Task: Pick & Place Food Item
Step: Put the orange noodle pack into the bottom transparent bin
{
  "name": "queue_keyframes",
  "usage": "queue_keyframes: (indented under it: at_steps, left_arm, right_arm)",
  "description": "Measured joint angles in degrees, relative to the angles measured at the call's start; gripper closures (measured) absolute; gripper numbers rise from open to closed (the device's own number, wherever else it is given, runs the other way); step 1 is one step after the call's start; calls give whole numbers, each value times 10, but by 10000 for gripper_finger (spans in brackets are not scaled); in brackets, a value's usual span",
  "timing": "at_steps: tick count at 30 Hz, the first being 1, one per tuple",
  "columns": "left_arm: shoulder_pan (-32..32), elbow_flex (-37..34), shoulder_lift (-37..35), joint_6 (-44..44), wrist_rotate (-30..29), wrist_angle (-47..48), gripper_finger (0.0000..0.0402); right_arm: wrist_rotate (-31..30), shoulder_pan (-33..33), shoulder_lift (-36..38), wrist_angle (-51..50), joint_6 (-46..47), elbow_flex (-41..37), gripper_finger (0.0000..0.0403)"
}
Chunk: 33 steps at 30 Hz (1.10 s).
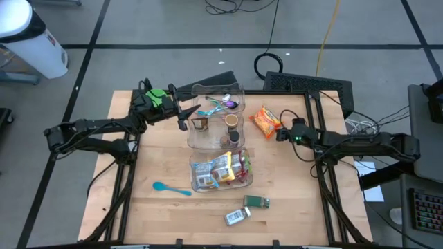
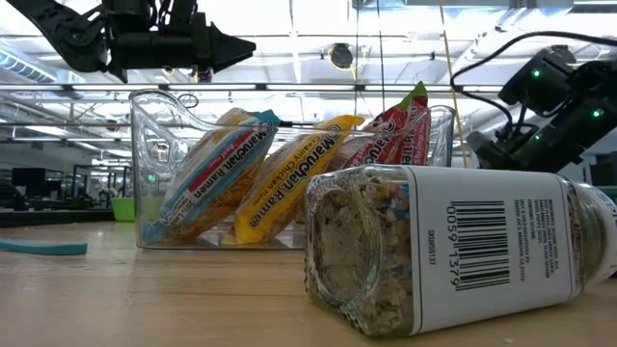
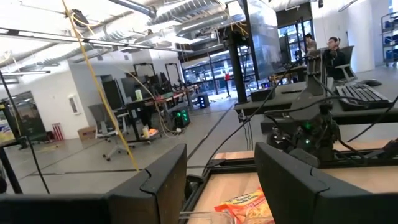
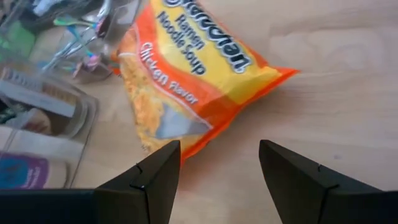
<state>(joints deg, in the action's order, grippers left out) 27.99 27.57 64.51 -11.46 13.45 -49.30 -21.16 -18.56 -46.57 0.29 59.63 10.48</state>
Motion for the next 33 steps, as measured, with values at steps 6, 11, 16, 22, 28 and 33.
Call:
queue_keyframes:
  at_steps: [6, 11, 16, 22, 28, 33]
  left_arm:
    - [0, 0, 0, 0, 0, 0, 204]
    - [0, 0, 0, 0, 0, 0, 204]
    - [-4, 0, 0, 0, 20, -1, 204]
    - [-6, 0, 0, -8, 36, -5, 204]
    - [-6, 0, 0, -8, 36, -5, 204]
    - [-6, 0, 0, -8, 36, -5, 204]
  right_arm:
    - [0, -18, -11, 21, 10, -17, 190]
    - [0, -36, -27, 26, 6, -18, 190]
    - [1, -50, -49, 85, -28, -18, 190]
    - [4, -69, -90, 125, -41, -18, 190]
    - [26, -82, -141, 186, -53, -18, 199]
    - [34, -89, -174, 222, -70, -18, 225]
